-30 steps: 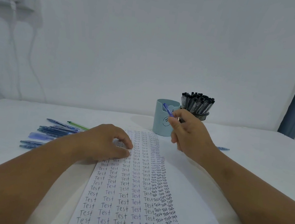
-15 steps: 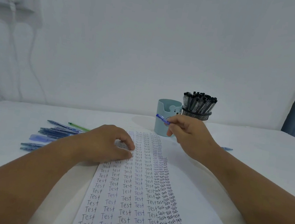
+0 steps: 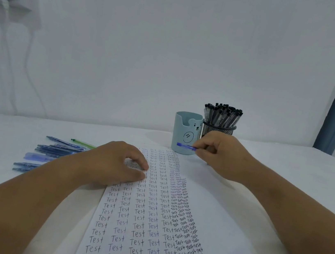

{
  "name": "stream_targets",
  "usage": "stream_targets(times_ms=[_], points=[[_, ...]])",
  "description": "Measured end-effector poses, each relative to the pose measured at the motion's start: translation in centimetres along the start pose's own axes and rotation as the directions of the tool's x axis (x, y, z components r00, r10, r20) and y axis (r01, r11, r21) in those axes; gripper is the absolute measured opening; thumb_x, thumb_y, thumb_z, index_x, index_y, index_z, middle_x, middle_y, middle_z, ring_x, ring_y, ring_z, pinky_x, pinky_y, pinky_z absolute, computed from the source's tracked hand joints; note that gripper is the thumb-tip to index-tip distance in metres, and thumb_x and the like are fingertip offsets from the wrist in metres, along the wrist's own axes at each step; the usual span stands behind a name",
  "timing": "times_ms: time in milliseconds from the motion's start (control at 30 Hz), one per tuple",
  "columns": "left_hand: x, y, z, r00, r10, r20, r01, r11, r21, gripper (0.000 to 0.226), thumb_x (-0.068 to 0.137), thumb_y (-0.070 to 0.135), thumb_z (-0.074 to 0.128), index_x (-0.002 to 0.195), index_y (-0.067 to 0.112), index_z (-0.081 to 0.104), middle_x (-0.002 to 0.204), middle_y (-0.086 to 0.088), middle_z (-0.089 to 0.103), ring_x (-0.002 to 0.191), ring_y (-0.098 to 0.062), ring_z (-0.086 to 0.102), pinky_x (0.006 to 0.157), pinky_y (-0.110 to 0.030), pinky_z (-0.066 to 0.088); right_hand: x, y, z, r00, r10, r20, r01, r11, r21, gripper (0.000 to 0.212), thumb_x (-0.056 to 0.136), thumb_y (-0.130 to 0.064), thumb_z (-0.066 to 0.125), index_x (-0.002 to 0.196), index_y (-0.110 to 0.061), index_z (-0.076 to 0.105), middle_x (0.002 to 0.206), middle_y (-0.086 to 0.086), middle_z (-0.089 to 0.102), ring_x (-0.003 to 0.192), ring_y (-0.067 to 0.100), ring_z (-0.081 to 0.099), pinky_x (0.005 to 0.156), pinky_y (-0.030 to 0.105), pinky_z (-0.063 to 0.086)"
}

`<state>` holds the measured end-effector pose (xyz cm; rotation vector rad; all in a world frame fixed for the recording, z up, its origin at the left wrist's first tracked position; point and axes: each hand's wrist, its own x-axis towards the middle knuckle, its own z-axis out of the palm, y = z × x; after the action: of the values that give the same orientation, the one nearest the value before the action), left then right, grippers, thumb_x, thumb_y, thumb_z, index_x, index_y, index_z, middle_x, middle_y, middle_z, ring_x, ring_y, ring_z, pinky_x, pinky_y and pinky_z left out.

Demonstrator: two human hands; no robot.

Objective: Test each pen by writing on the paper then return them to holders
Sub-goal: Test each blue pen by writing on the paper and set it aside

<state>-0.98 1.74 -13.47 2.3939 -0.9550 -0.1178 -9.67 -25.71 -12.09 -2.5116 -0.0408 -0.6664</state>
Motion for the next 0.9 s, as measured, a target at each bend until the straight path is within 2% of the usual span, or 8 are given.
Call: stream_targets(times_ms=[67,167,333,467,533,600,733,900], points=[[-0.1,0.0,0.0,1.0,-0.002,0.002,0.002,1.0,-0.012,0.014,0.084,0.041,0.076,0.098,0.042,0.074,0.118,0.03,0.063,0.117,0.008,0.052,0.103,-0.023,0.034,0.1,1.1,-1.6,0.996,0.011,0.089,0.001,0.99,-0.14,0.017,0.093,-0.009,0.068,0.099,-0.021,0.078,0.088,-0.011,0.065,0.081,0.012,0.065,0.073,0.018,0.052],[-0.2,0.1,0.0,1.0,-0.016,0.003,0.016,0.999,-0.029,0.014,0.085,0.041,0.076,0.099,0.041,0.075,0.12,0.029,0.062,0.118,0.007,0.052,0.103,-0.024,0.034,-0.2,2.8,-3.8,0.988,0.072,0.138,-0.024,0.946,-0.322,0.02,0.09,-0.01,0.071,0.101,-0.024,0.079,0.088,-0.012,0.069,0.082,0.011,0.062,0.069,0.01,0.039],[-0.3,0.5,0.0,1.0,-0.024,0.004,0.024,0.999,-0.031,0.014,0.084,0.039,0.077,0.098,0.04,0.075,0.121,0.028,0.062,0.119,0.006,0.052,0.107,-0.027,0.033,-0.7,3.9,-4.4,0.954,0.254,0.161,-0.182,0.915,-0.361,0.02,0.081,-0.007,0.077,0.087,-0.026,0.08,0.08,-0.017,0.068,0.07,-0.003,0.055,0.06,0.007,0.038],[-0.4,0.6,0.0,1.0,-0.031,0.001,0.031,0.999,-0.03,0.014,0.084,0.039,0.077,0.098,0.04,0.075,0.121,0.028,0.062,0.118,0.007,0.052,0.105,-0.024,0.033,-0.6,3.7,-4.0,0.957,0.244,0.155,-0.167,0.904,-0.393,0.026,0.08,-0.005,0.076,0.085,-0.03,0.074,0.091,-0.006,0.074,0.08,0.011,0.061,0.067,0.017,0.044],[-0.3,0.5,0.0,1.0,-0.031,0.004,0.031,0.999,-0.029,0.014,0.085,0.039,0.077,0.099,0.04,0.075,0.121,0.028,0.062,0.118,0.007,0.051,0.103,-0.024,0.033,-0.7,3.7,-4.1,0.958,0.241,0.153,-0.165,0.907,-0.388,0.029,0.079,-0.005,0.078,0.084,-0.032,0.07,0.093,-0.006,0.073,0.074,0.005,0.058,0.065,0.018,0.043],[-0.4,0.5,0.0,1.0,-0.024,0.004,0.024,0.999,-0.035,0.014,0.085,0.04,0.076,0.098,0.041,0.075,0.121,0.028,0.062,0.119,0.006,0.052,0.103,-0.025,0.034,-0.8,3.5,-3.9,0.97,0.191,0.152,-0.119,0.913,-0.39,0.024,0.08,-0.009,0.08,0.088,-0.03,0.071,0.097,-0.009,0.069,0.07,-0.002,0.053,0.062,0.014,0.038],[-0.5,0.3,-0.8,0.996,0.014,-0.091,-0.017,0.999,-0.031,0.014,0.087,0.034,0.075,0.097,0.044,0.074,0.124,0.023,0.061,0.119,0.004,0.052,0.104,-0.026,0.036,-1.1,1.4,-1.8,0.988,-0.042,0.15,0.087,0.948,-0.305,0.011,0.091,-0.019,0.071,0.092,-0.03,0.071,0.092,-0.017,0.062,0.082,0.006,0.06,0.069,0.011,0.039],[-0.7,-1.3,-4.1,0.959,-0.045,-0.278,0.045,0.999,-0.007,0.035,0.09,0.011,0.063,0.099,0.044,0.071,0.123,0.012,0.059,0.097,-0.001,0.059,0.082,-0.022,0.05,-2.0,-2.2,2.0,0.952,-0.206,0.227,0.249,0.952,-0.177,0.013,0.098,-0.035,0.061,0.108,-0.036,0.07,0.101,-0.024,0.061,0.09,-0.001,0.057,0.075,0.015,0.043]])
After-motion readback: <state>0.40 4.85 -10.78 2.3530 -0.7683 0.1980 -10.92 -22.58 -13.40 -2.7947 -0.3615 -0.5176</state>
